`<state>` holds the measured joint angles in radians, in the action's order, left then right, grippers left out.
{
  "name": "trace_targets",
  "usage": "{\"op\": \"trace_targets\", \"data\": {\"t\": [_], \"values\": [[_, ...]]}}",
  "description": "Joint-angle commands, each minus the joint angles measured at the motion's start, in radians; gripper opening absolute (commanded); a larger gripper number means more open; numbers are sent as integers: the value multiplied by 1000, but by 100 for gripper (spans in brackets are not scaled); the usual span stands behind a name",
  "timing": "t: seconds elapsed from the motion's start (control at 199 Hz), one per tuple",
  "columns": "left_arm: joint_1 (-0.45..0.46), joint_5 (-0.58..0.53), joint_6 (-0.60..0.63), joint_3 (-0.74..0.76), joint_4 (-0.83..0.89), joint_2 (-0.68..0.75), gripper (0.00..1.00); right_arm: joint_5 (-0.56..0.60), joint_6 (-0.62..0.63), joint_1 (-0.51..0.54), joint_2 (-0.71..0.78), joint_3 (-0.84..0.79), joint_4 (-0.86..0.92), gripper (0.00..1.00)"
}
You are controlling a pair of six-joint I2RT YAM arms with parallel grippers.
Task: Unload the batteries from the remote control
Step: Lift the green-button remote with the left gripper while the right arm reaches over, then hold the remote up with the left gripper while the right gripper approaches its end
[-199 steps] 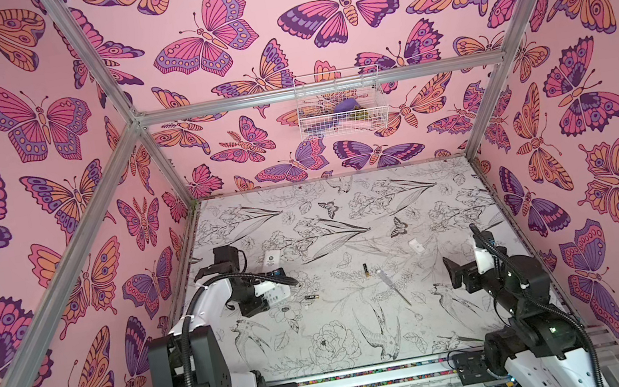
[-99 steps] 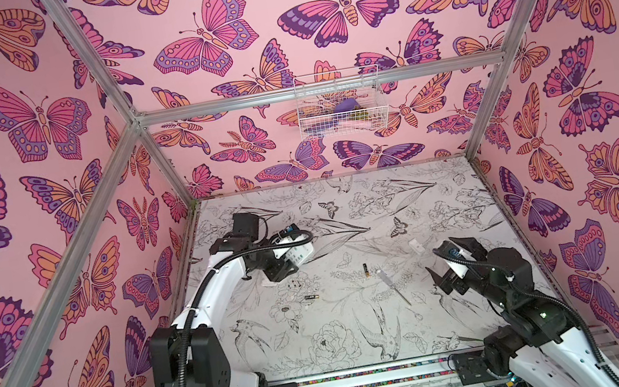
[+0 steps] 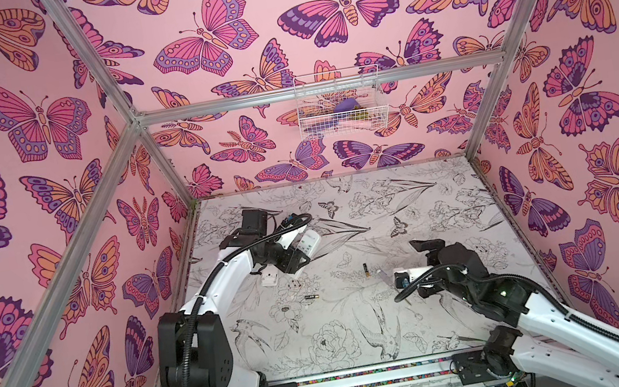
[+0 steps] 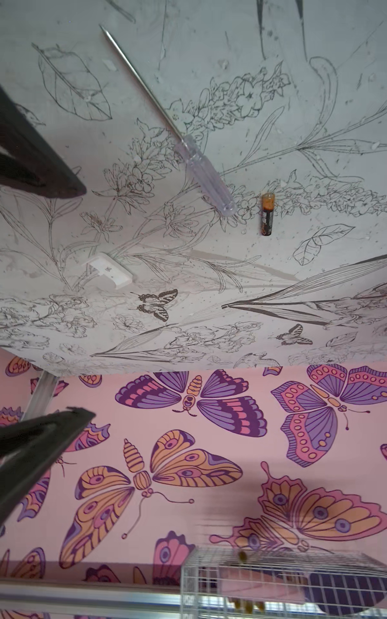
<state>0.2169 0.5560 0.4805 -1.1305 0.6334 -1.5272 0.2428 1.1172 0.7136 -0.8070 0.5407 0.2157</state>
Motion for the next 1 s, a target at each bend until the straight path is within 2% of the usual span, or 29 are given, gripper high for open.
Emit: {"op": "trace_targets", "data": {"t": [0.0, 0.14, 0.316, 0.531, 0.998], "values": [[26, 55, -11, 26, -29, -14, 47, 47, 145, 44, -82, 53, -96, 96], [66, 80, -15, 39, -40, -13, 46, 9, 187, 65, -186, 95, -126, 95], [111, 51, 3, 35, -37, -21, 45, -25, 229, 106, -283, 154, -141, 95], [138, 72, -22, 24, -34, -24, 45, -52, 276, 154, -379, 211, -168, 92], [227, 80, -33, -8, -10, -43, 46, -18, 366, 212, -527, 314, -260, 84]]}}
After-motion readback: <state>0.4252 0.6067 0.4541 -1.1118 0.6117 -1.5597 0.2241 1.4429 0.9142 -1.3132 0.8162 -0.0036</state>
